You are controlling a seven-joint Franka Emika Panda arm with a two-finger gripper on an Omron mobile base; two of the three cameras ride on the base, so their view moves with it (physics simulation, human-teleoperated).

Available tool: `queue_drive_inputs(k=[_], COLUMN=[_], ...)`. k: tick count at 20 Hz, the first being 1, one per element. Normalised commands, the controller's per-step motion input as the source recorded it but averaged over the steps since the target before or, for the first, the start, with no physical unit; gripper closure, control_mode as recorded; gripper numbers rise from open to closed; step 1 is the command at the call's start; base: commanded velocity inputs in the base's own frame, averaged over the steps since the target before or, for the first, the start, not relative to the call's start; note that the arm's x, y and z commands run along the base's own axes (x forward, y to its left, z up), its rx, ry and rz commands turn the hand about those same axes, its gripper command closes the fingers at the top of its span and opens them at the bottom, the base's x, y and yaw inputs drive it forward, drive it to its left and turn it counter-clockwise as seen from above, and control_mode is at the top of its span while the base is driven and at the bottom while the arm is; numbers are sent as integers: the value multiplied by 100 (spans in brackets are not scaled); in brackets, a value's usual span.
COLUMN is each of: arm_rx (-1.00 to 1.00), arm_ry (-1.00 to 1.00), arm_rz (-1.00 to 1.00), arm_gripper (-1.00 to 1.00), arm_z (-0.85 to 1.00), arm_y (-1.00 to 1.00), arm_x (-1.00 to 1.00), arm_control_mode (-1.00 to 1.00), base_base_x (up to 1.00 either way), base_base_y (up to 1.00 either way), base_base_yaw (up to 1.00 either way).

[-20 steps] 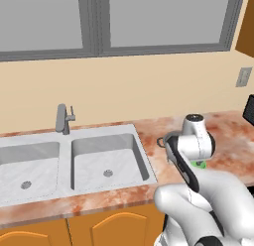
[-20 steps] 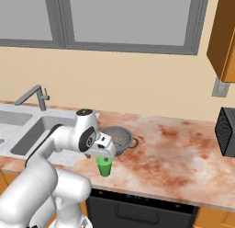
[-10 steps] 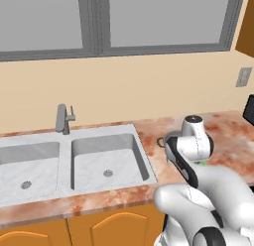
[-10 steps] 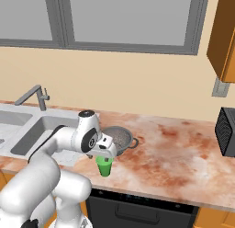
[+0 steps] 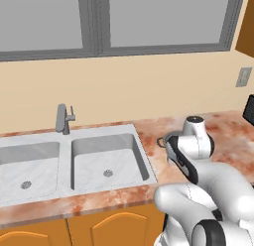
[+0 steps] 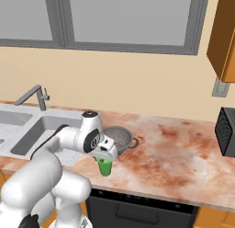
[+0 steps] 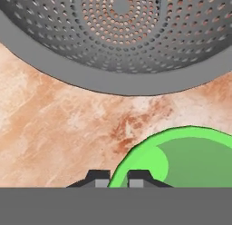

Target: Place the colander in the left basin and the cup in the right basin of the sink.

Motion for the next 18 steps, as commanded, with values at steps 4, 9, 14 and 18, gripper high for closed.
queue_drive_inputs(k=[4, 9, 14, 18], arm_rx=[-2, -10, -9, -8], arm_ry=[0, 0, 0, -4], arm_rz=[-1, 0, 5, 19], arm_gripper=[100, 100, 100, 100], arm_z=[8, 43, 34, 0], arm_y=[24, 51, 75, 92], arm_x=[-6, -23, -6, 2], arm_control_mode=[-100, -100, -100, -100], base_base_x=[0, 0, 0, 0], base_base_y=[0, 0, 0, 0], base_base_yaw=[0, 0, 0, 0])
